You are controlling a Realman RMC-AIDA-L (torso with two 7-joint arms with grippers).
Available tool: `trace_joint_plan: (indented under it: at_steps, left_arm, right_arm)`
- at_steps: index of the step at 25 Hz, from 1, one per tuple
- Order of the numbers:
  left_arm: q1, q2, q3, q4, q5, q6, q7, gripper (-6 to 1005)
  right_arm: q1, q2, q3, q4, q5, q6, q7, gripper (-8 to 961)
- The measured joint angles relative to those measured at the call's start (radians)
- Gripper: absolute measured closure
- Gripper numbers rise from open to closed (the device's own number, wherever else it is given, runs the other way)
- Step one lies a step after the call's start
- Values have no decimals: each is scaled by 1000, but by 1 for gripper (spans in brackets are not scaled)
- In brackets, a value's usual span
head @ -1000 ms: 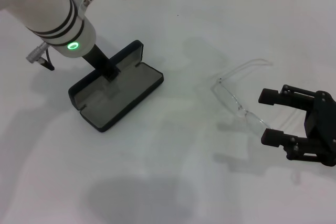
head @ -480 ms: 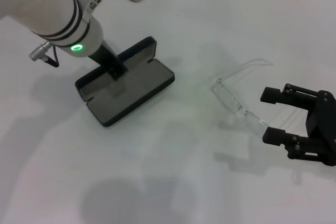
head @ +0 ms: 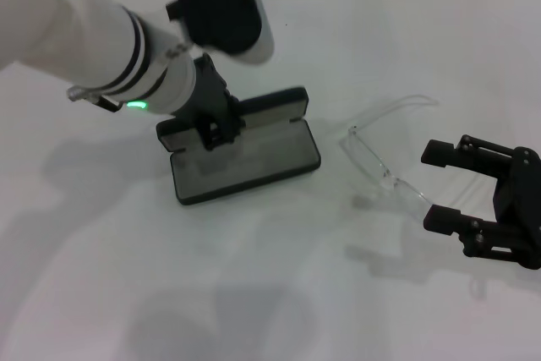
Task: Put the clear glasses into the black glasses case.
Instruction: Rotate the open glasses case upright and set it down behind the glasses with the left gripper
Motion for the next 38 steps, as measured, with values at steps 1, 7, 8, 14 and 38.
trace_joint_plan:
  at_steps: [1,7,8,14,38]
  left_arm:
    - [10,0,-1,1,-11,-1,55,787]
    - [23,1,20,12,-85,0,186,787]
    - [23,1,29,14,-86,-1,193,787]
    - [20,0,52,13,-101,-14,208,789]
    - [9,-1,116,-25,-108,-113,163,735]
  right_arm:
    - [-1,0,0,0,1,-1,-3,205]
    - [-1,-1,0,0,3,-2,-5,205]
    - [-1,-1,0,0,3,-2,-5,205]
    - [4,1,0,0,13,-7,-5,205]
    - [6,2,-2,8,44,-49,-6,206]
